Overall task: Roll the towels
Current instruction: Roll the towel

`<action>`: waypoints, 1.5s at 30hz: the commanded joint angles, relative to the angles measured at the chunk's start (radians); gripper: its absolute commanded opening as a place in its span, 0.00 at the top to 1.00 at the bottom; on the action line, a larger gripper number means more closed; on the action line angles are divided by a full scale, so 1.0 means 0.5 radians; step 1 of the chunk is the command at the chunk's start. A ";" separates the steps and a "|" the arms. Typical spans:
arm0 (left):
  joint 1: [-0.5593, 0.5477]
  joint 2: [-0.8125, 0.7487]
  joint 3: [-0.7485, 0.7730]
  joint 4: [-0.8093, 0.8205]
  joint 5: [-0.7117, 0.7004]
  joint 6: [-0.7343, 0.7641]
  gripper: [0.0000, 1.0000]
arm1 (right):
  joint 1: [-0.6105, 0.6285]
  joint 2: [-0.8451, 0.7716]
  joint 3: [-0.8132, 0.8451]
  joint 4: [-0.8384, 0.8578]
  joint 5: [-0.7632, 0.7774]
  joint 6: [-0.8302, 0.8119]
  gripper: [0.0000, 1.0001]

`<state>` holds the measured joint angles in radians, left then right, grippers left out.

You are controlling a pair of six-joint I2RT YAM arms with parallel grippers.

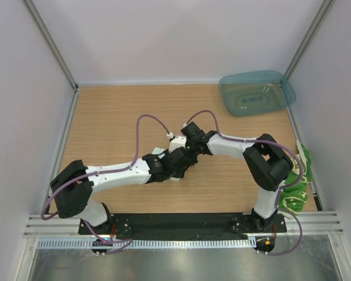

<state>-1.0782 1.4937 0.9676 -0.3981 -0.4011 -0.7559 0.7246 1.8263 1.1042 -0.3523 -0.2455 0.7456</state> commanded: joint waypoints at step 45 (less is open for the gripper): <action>0.058 0.805 0.077 -0.213 -0.035 -0.283 0.74 | -0.823 -0.404 -0.125 -0.369 -0.144 -0.334 0.30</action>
<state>-1.0668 1.7912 1.0622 -0.3862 -0.5125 -0.8810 0.3393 1.6791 1.0374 -0.4854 -0.3241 0.6239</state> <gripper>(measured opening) 0.288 0.692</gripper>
